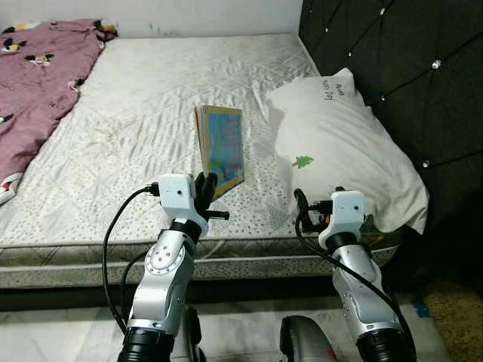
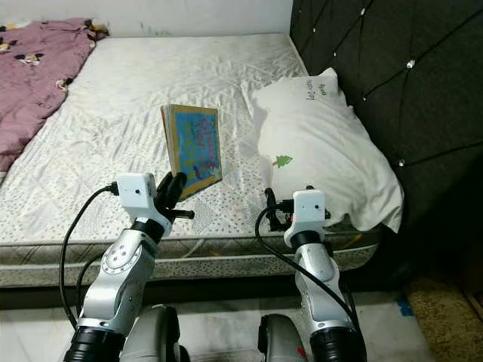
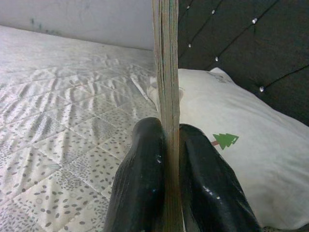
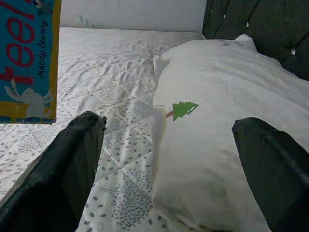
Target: Clean up the room
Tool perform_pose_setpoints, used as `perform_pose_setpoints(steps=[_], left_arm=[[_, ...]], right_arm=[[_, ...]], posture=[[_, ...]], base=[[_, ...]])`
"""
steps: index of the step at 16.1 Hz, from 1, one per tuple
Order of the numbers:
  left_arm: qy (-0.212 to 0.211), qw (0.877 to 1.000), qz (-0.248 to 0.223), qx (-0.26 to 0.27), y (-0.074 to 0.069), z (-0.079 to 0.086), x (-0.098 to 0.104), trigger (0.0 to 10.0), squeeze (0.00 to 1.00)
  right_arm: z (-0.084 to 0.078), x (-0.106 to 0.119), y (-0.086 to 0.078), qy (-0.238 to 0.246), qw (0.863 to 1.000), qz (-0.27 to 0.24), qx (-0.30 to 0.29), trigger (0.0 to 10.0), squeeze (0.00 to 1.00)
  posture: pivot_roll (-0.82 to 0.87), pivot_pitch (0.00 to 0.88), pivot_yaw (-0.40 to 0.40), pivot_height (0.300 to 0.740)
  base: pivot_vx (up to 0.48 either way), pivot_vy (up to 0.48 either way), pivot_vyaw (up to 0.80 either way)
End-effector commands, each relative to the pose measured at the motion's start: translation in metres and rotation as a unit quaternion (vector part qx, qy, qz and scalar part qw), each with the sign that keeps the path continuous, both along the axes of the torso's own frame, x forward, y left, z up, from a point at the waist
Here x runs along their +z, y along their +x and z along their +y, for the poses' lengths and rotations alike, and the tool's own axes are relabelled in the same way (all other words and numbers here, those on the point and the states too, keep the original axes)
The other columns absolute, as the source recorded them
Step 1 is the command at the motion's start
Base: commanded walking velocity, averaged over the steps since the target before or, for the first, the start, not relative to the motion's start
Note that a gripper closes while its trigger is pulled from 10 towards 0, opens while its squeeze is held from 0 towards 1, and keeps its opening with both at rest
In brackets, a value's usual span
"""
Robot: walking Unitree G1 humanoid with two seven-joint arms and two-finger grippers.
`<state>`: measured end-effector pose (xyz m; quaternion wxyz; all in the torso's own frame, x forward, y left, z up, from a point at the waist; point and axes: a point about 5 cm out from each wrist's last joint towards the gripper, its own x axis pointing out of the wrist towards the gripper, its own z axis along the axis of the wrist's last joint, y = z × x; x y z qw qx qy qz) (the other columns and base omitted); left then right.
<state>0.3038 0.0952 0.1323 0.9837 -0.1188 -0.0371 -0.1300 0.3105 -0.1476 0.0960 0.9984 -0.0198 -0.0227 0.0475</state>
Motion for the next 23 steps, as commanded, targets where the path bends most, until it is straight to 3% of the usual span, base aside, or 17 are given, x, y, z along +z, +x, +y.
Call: perform_pose_setpoints(steps=[1, 10, 19, 23], left_arm=[[-0.006, 0.999, -0.035, -0.004, 0.0013, -0.0024, 0.0162, 10.0, 0.00], [-0.009, 1.000, -0.028, -0.006, 0.0033, -0.0039, 0.0164, 10.0, 0.00], [-0.010, 1.000, -0.028, -0.009, 0.0029, -0.0051, 0.0171, 10.0, 0.00], [-0.009, 1.000, -0.025, -0.010, 0.0027, -0.0062, 0.0156, 10.0, 0.00]], right_arm=[[0.0037, 0.0027, 0.0000, -0.005, 1.000, -0.009, 0.012, 10.0, 0.00], [0.0049, 0.0017, 0.0008, -0.004, 1.000, -0.008, 0.014, 10.0, 0.00], [0.0061, 0.0004, 0.0013, -0.008, 1.000, -0.008, 0.017, 10.0, 0.00], [0.0085, 0.0018, 0.0013, -0.015, 1.000, -0.014, 0.023, 10.0, 0.00]], posture=[[-0.11, 0.127, 0.027, 0.637], [-0.11, 0.117, 0.030, 0.637], [-0.10, 0.113, 0.033, 0.637], [-0.10, 0.117, 0.031, 0.637]], base=[[0.390, 0.000, 0.00], [0.435, 0.000, 0.00], [0.000, 0.000, 0.00], [0.000, 0.000, 0.80]])
